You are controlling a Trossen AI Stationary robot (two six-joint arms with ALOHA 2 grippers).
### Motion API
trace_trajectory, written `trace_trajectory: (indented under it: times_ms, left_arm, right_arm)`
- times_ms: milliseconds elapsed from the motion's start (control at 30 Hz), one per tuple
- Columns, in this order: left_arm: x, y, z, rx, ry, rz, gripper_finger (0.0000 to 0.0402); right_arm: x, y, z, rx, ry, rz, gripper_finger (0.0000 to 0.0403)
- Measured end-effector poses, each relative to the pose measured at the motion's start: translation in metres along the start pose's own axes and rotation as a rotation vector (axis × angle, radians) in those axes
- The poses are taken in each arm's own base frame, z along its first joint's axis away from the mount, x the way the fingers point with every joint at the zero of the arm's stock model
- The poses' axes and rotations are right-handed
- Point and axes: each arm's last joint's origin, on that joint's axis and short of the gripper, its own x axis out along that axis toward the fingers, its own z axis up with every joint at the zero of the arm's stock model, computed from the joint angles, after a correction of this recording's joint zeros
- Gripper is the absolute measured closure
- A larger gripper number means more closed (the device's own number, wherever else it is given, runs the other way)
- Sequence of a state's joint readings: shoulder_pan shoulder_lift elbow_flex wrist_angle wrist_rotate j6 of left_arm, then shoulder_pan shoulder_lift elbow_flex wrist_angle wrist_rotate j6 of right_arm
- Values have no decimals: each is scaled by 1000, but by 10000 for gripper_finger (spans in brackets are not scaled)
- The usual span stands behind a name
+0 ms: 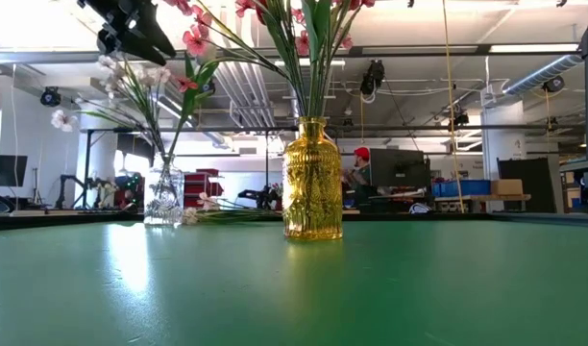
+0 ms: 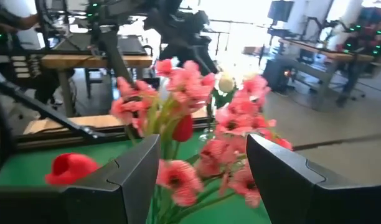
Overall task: Sort flowers into vase by color
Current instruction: Adjust the white flowers in the transparent vase
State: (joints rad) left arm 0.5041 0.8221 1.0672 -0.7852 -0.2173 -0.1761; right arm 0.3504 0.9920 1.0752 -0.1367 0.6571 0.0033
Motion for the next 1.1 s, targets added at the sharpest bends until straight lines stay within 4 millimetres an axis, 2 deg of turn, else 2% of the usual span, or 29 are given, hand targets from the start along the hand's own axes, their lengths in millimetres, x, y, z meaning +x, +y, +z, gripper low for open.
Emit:
trace_trajectory:
  times_ms: [233, 533, 733, 967, 1100]
  left_arm:
    - [-12, 0, 3, 18, -63, -75, 214]
    - [-30, -5, 11, 84, -186, -339, 214]
    - [-41, -4, 9, 87, -215, -403, 214]
    - [-57, 0, 5, 81, -270, -411, 214]
    - [-57, 1, 2, 76, -255, -409, 214]
  right_arm:
    - [12, -21, 0, 17, 6, -102, 170]
    - [24, -51, -2, 69, 22, -244, 175]
    - [30, -68, -8, 89, 69, -326, 185]
    - [44, -75, -20, 91, 139, -377, 192]
    - [49, -74, -23, 83, 157, -374, 193]
